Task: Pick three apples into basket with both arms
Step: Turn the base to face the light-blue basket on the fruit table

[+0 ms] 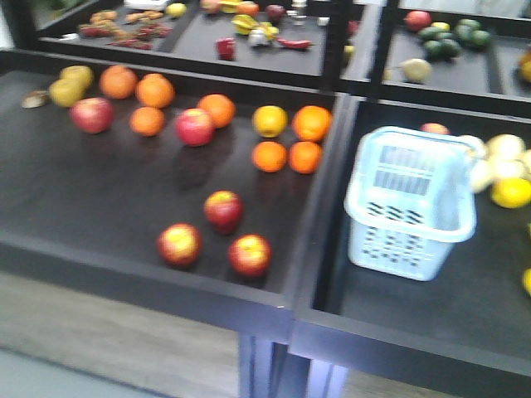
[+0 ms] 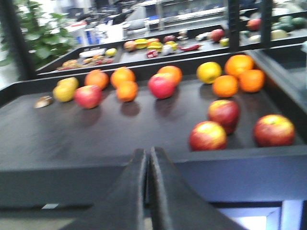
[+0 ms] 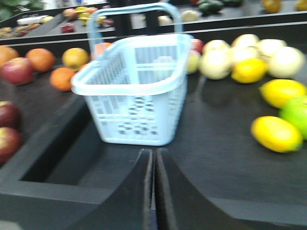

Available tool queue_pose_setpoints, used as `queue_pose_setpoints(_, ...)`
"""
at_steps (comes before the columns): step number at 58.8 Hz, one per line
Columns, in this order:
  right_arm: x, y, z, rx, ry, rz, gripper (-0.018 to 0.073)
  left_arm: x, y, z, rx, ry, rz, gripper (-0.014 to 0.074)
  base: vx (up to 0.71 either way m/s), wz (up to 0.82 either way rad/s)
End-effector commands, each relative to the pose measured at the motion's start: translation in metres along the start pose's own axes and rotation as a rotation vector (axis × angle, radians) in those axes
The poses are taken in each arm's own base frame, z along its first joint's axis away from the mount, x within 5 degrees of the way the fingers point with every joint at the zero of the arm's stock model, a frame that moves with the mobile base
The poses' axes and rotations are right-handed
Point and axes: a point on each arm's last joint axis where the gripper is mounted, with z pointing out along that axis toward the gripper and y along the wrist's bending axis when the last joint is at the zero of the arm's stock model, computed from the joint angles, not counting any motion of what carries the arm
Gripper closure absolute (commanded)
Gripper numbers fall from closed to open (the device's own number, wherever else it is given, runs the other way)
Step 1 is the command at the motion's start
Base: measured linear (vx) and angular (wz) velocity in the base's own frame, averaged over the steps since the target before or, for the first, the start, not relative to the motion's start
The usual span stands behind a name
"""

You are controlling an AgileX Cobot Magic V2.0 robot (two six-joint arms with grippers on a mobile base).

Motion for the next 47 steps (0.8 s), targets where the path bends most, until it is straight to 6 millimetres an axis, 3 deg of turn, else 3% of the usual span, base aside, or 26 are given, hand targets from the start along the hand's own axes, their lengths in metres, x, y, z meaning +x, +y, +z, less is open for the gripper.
queue_pose_setpoints(1,-0.0036,0.0012,0.0006,-0.013,-0.064,-0.016,0.0564,-0.0143,0.0035,-0.0032,-0.027,-0.097,-0.016,0.0594,0.06,-0.50)
queue_pose_setpoints(47,-0.0036,0.0012,0.0006,-0.013,-0.064,-0.016,0.0564,-0.0143,0.0035,-0.0032,-0.027,-0.097,-0.016,0.0594,0.00,-0.38)
